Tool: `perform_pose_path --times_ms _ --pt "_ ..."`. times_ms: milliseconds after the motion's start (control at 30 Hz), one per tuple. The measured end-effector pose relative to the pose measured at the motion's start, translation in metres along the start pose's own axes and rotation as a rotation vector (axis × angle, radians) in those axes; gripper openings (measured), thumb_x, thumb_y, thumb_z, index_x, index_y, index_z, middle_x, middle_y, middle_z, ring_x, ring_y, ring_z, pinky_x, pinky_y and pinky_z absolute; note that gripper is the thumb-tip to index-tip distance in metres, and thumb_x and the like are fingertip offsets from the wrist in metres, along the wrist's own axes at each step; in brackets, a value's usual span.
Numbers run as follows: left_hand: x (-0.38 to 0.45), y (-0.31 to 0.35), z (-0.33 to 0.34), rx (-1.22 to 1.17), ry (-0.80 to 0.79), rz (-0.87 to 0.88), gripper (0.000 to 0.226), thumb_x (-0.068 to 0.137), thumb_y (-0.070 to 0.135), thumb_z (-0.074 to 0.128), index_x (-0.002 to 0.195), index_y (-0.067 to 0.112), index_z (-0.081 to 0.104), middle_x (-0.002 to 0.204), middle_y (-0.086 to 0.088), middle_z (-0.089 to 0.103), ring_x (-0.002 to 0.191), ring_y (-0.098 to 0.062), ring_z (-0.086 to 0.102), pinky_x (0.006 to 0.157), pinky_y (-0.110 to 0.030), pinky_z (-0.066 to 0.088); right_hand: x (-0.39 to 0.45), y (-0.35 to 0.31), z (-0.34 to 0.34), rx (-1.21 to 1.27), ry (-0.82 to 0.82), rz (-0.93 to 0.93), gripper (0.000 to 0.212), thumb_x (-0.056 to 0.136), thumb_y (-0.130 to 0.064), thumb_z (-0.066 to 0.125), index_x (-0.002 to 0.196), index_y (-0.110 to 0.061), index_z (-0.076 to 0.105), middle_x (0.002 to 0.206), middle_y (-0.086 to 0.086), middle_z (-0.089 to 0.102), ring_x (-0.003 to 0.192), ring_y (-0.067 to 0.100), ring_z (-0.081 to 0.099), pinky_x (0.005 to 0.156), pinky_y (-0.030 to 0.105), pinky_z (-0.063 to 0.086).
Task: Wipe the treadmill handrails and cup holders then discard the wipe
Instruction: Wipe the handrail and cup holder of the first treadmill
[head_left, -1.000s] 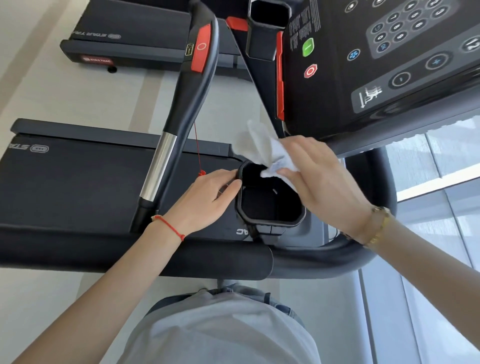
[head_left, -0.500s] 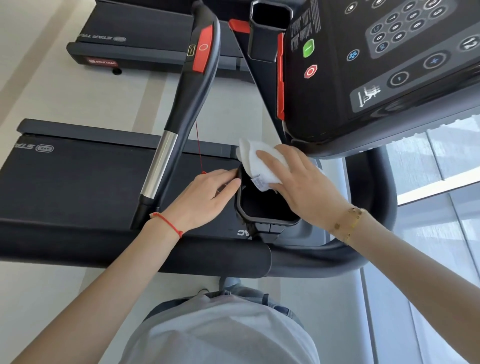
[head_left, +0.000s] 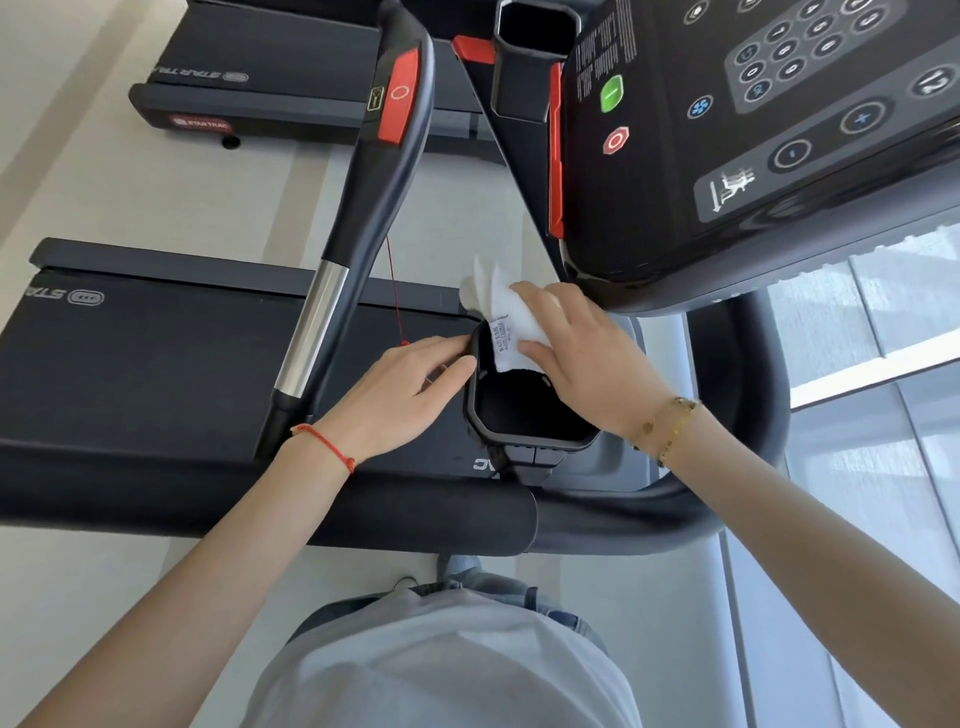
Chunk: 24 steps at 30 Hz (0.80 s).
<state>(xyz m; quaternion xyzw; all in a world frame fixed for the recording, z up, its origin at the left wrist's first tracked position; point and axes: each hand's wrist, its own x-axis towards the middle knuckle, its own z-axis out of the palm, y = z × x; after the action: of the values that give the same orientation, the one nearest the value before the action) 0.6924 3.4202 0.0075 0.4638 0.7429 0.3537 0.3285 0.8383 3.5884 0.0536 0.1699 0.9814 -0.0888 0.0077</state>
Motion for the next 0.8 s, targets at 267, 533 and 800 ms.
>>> perform_pose_path --times_ms 267,533,800 --pt "0.0 0.001 -0.001 -0.008 -0.009 -0.001 0.038 0.1 0.052 0.033 0.135 0.05 0.048 0.119 0.01 0.065 0.11 -0.014 0.06 0.096 -0.042 0.05 -0.013 -0.003 0.002 0.184 0.069 0.054 0.048 0.102 -0.018 0.044 0.149 -0.015 0.032 0.151 0.013 0.031 0.133 0.032 0.041 0.105 0.037 0.042" --pt "0.002 0.001 -0.005 -0.01 -0.027 -0.004 0.041 0.099 0.053 0.035 0.136 0.046 0.05 0.119 0.021 0.063 0.101 -0.004 0.06 0.091 -0.039 0.053 -0.012 -0.006 0.001 0.277 0.122 0.081 0.045 0.1 -0.014 0.047 0.144 -0.013 0.04 0.147 0.009 0.038 0.125 0.031 0.048 0.095 0.042 0.049" --pt "0.003 -0.002 -0.001 -0.031 0.006 -0.004 0.035 0.1 0.048 0.039 0.128 0.041 0.059 0.106 0.009 0.067 0.1 -0.007 0.062 0.09 -0.037 0.053 -0.025 -0.01 -0.001 0.191 0.149 0.03 0.043 0.096 -0.003 0.051 0.138 -0.009 0.049 0.144 0.012 0.044 0.133 0.029 0.042 0.109 0.041 0.04"
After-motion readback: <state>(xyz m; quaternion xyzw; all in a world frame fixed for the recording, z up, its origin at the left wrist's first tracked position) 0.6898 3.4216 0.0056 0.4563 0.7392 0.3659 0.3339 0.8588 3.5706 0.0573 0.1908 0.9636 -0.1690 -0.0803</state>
